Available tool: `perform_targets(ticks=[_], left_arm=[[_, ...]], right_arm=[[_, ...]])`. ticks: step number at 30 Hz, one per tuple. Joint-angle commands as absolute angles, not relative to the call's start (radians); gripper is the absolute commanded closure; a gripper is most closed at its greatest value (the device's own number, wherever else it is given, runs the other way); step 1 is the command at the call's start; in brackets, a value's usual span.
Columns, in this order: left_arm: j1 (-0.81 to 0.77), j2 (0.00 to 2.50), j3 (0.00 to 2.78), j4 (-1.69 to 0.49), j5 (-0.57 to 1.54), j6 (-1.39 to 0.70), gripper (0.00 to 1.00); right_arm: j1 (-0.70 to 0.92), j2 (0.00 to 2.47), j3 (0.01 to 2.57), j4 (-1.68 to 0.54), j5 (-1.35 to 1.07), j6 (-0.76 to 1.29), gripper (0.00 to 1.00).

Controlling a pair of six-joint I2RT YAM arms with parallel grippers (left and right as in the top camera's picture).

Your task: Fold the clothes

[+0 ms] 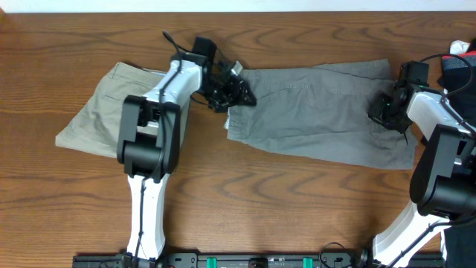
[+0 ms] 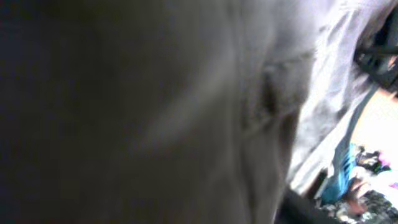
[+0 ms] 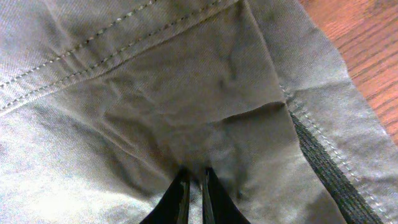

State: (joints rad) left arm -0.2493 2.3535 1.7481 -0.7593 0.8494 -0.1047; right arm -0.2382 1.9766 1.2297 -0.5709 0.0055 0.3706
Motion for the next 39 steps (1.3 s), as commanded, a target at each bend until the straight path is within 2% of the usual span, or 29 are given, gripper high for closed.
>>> perform_targets(ticks=[1,4,10,20,29,32,39], left_arm=[[-0.257,2.422,1.72,-0.767,0.773,-0.088,0.65],[-0.247,2.42,1.725,-0.776,0.774,-0.088,0.79],[-0.213,2.383,1.772,-0.876,0.752,-0.086,0.88],[-0.196,2.117,1.918,-1.122,0.379,-0.018,0.89],[-0.252,2.042,2.205,-1.311,0.233,0.035,0.89],[-0.301,2.042,2.251,-1.326,0.13,0.033,0.88],[-0.399,2.073,2.251,-1.283,0.052,-0.015,0.88]], right_arm=[[-0.247,2.06,1.18,-0.588,0.044,0.358,0.91],[-0.247,2.06,1.18,-0.589,0.044,0.358,0.91],[-0.247,2.057,1.181,-0.607,0.044,0.358,0.92],[-0.247,1.933,1.182,-0.652,0.005,0.328,0.9],[-0.248,1.766,1.182,-0.65,-0.08,0.317,0.87],[-0.247,1.742,1.182,-0.651,-0.088,0.317,0.87],[-0.244,1.74,1.182,-0.651,-0.14,0.317,0.87]])
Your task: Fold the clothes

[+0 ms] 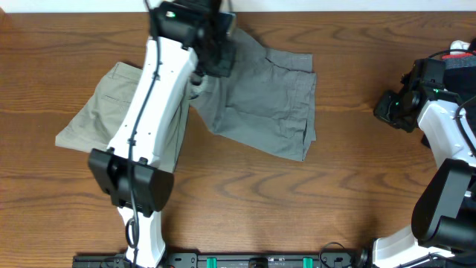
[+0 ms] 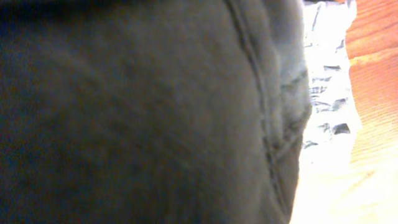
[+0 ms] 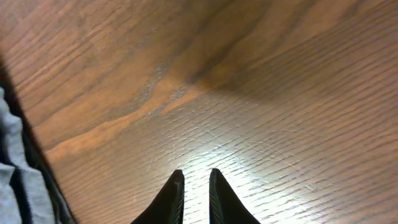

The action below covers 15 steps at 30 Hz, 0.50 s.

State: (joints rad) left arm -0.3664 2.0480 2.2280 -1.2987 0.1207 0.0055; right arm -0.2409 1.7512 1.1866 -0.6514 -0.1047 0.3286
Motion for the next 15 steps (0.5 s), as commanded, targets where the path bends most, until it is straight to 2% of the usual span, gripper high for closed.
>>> perform_targets(ticks=[1,15], left_arm=[[-0.411,2.083,2.251,-1.272,0.051,-0.022,0.88],[-0.57,2.218,2.246,-1.148,0.005,-0.161,0.89]], right_arm=[[-0.244,1.74,1.182,-0.651,-0.141,0.317,0.86],[-0.197,1.74,1.182,-0.655,-0.147,0.317,0.85]])
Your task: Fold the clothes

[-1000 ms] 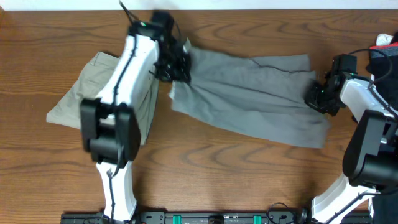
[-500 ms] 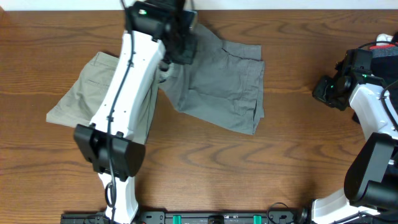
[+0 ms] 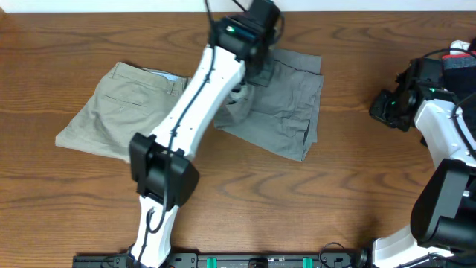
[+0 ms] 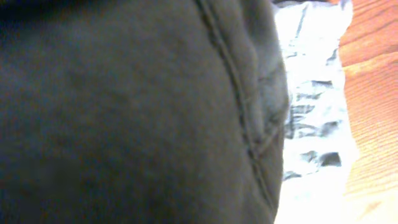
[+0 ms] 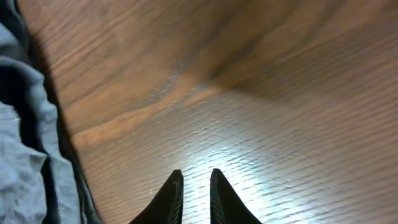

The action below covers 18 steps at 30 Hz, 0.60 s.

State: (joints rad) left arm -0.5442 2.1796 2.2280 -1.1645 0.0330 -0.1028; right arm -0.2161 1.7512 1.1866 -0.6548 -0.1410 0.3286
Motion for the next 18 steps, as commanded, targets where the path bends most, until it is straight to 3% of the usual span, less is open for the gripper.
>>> perform_targets(ticks=[1,18], left_arm=[[-0.577,2.232,2.246,-1.137,0.007,-0.182,0.89],[-0.71,2.35,2.244,-1.051,0.011,-0.425,0.88]], right_arm=[[-0.194,1.74,1.182,-0.656,-0.147,0.317,0.85],[-0.177,1.741,1.182,-0.664,-0.146,0.317,0.84]])
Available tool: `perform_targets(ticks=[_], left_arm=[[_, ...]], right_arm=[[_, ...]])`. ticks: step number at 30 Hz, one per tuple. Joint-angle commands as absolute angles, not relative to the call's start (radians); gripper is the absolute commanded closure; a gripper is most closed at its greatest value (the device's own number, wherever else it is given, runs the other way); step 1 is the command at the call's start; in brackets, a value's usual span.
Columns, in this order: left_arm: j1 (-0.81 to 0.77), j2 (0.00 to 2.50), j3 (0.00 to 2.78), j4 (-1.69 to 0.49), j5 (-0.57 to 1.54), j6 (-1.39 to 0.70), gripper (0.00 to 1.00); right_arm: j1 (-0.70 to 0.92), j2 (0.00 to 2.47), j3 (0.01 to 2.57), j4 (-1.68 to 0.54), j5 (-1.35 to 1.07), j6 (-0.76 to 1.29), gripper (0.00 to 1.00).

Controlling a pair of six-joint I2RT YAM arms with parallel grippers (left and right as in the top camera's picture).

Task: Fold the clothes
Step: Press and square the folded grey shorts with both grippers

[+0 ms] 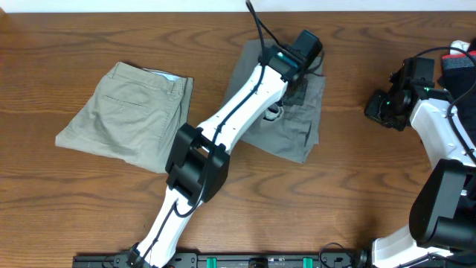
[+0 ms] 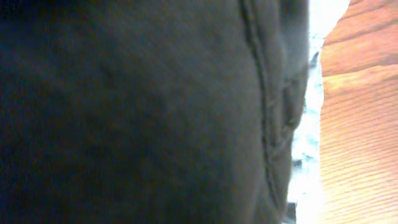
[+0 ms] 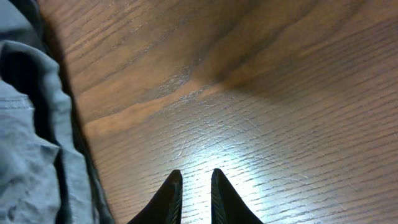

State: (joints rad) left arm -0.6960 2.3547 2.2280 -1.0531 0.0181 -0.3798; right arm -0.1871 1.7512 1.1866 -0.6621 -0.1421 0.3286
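Note:
Grey shorts (image 1: 286, 123) lie doubled over at the back middle of the wooden table (image 1: 357, 193). My left arm stretches across them, and the left gripper (image 1: 296, 83) sits on their top right part. Dark grey cloth (image 2: 155, 112) fills the left wrist view and hides the fingers, with a stitched seam on the right. My right gripper (image 3: 194, 171) is open over bare wood, to the right of the shorts, with nothing between its fingers. The shorts' edge (image 3: 25, 124) shows at the left of the right wrist view.
A folded pair of khaki shorts (image 1: 126, 112) lies at the left of the table. A pile of black, red and white things (image 1: 457, 63) sits at the right edge behind my right arm (image 1: 435, 126).
My left gripper has moved right and a little forward with the grey cloth, and the shorts now sit in a narrower stack. The right gripper has barely shifted.
The grey shorts first lay spread out, with my left gripper on their left end and my right gripper shut on their right end. Later the right gripper was free over bare wood and the left held the cloth doubled rightward. Now the fold lies further right.

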Motion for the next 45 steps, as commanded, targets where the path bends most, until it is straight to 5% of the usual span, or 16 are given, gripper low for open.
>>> perform_targets(ticks=[1,3,6,10,21,29,36,39,45], left_arm=[[-0.715,2.35,2.244,-1.051,0.011,-0.424,0.87],[-0.73,2.35,2.244,-1.048,0.011,-0.424,0.83],[-0.753,2.35,2.244,-1.033,0.011,-0.424,0.58],[-0.785,2.349,2.244,-1.016,0.011,-0.397,0.45],[-0.794,2.26,2.245,-1.076,0.013,-0.27,0.37],[-0.624,2.183,2.244,-1.151,-0.034,-0.266,0.36],[-0.446,2.219,2.188,-1.161,0.136,-0.243,0.38],[-0.405,2.249,2.155,-1.154,0.21,-0.228,0.45],[-0.388,2.303,2.128,-1.113,0.379,-0.101,0.62]], right_arm=[[-0.176,1.741,1.182,-0.665,-0.146,0.317,0.84],[-0.173,1.741,1.182,-0.665,-0.146,0.317,0.84],[-0.169,1.741,1.182,-0.664,-0.146,0.317,0.84],[-0.169,1.741,1.182,-0.668,-0.146,0.317,0.84],[-0.168,1.741,1.182,-0.662,-0.169,0.29,0.8],[-0.121,1.741,1.182,-0.57,-0.76,-0.086,0.71],[0.02,1.741,1.182,-0.484,-0.982,-0.235,0.64],[0.097,1.742,1.182,-0.396,-0.912,-0.185,0.72],[0.257,1.79,1.182,-0.213,-0.317,0.075,0.84]])
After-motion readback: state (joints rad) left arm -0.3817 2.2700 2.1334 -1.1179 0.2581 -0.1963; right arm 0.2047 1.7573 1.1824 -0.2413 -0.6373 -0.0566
